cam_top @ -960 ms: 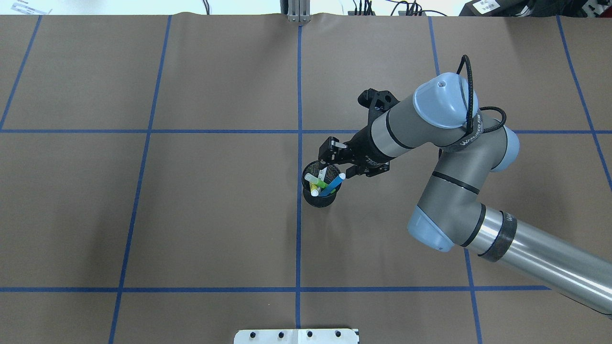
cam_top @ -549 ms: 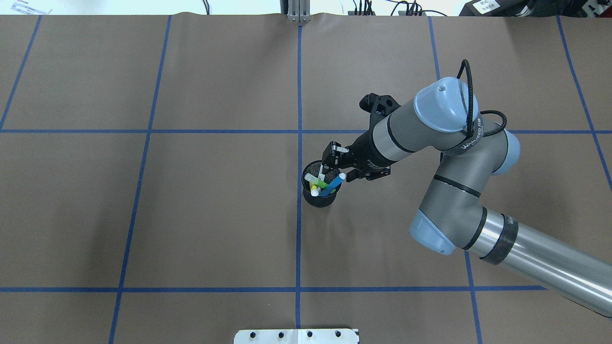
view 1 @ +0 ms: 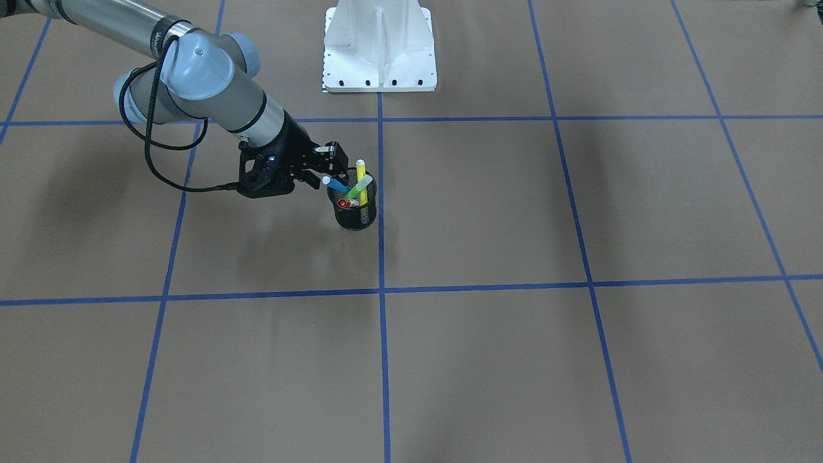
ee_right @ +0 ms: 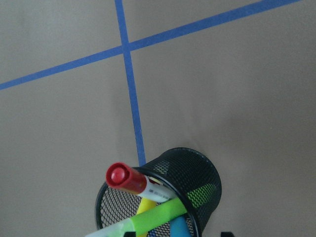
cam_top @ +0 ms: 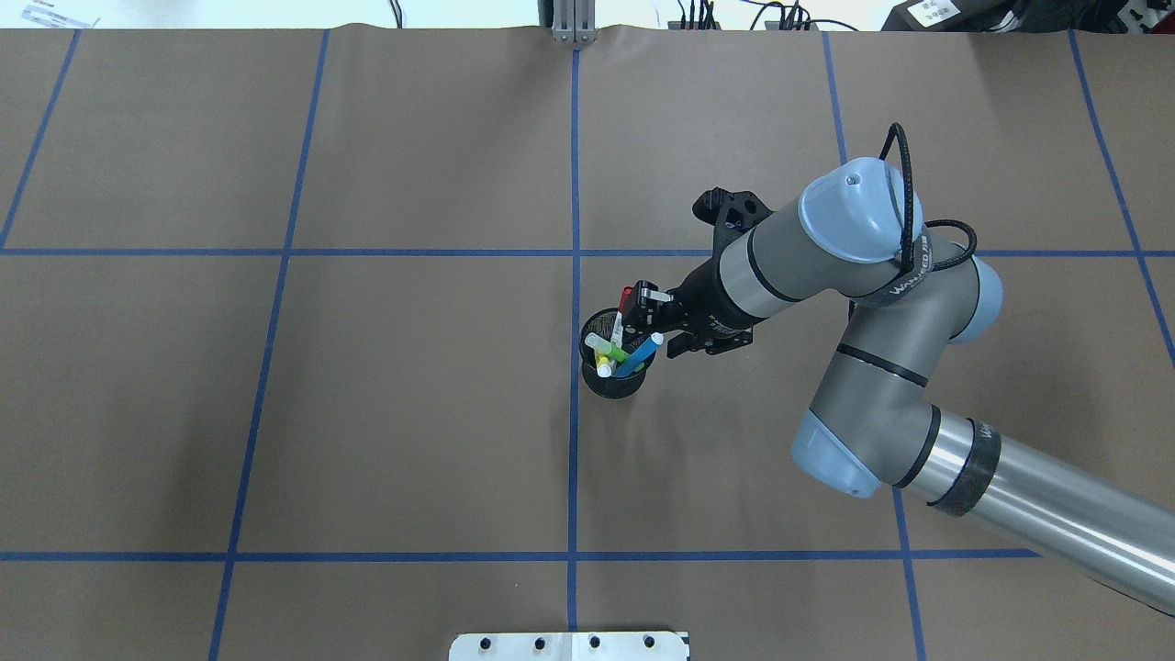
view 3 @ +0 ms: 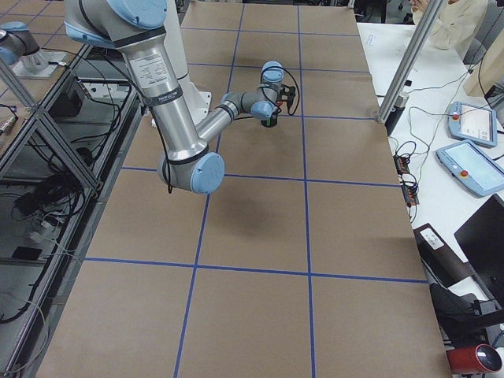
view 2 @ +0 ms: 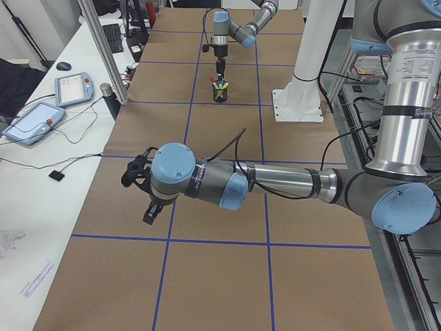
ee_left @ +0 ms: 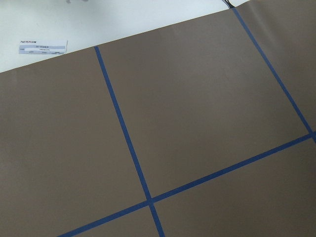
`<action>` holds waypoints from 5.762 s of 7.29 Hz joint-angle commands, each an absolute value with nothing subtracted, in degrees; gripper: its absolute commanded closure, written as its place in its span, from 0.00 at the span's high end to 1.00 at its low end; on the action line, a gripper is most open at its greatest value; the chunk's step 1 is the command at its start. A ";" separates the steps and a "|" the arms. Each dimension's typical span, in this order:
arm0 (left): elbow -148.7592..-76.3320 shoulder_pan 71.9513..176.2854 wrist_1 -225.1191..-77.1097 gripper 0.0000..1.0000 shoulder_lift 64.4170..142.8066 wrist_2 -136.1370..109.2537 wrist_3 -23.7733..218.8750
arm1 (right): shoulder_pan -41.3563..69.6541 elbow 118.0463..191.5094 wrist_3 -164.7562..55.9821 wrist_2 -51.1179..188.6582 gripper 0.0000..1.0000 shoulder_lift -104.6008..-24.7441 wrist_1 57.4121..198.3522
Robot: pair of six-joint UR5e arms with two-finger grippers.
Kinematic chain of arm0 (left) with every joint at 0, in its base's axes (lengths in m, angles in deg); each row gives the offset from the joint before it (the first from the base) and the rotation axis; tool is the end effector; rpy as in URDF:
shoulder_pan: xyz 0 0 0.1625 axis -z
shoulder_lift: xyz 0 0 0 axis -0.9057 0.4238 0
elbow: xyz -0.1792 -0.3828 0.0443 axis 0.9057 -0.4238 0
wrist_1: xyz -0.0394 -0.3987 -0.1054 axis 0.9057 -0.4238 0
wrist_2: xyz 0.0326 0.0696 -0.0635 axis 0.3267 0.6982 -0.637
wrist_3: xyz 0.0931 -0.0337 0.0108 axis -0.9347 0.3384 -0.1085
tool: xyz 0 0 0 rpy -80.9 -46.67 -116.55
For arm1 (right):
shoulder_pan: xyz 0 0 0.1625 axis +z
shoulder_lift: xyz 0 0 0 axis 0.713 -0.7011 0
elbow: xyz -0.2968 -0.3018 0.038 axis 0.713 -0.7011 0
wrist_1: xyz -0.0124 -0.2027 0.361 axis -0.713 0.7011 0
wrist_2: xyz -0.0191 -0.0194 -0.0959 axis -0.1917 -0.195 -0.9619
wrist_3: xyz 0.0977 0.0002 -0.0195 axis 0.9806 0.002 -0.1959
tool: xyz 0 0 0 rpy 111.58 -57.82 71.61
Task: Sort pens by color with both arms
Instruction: 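Lower the right gripper into the cup and grasp the blue marker, then lift the blue marker up out of the cup with the right gripper, then set the blue marker on the table beyond the cup, release, while left arm approaches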
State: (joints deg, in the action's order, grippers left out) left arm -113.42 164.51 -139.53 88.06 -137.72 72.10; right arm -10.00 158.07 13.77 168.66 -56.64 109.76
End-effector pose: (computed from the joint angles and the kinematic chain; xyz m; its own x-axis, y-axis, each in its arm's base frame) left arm -0.1389 -0.5172 0.5635 0.6209 0.3614 -0.6955 0.0411 0.8711 0.4894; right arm -0.4766 -0.4368 0.2586 0.3401 0.1465 0.9289 -0.0523 0.9892 -0.1369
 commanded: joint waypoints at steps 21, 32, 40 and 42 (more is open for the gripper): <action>-113.95 152.66 -136.70 1.00 101.48 -142.99 101.12 | 2.94 166.81 14.37 184.97 0.16 -55.95 120.39; -114.48 124.99 -146.42 0.99 124.17 -127.14 138.25 | 2.86 154.06 -15.60 183.47 0.15 -46.37 142.34; -111.31 121.35 -149.53 0.99 127.08 -121.81 139.60 | -0.04 149.59 -16.04 178.74 0.31 -39.60 157.04; -110.88 121.17 -149.53 0.99 127.52 -121.72 139.60 | -0.31 147.75 -16.39 177.59 0.34 -37.85 156.87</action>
State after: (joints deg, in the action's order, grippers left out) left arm -111.18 121.24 -149.53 127.36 -121.81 139.63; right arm -0.16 148.87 -16.20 178.33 -38.83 156.97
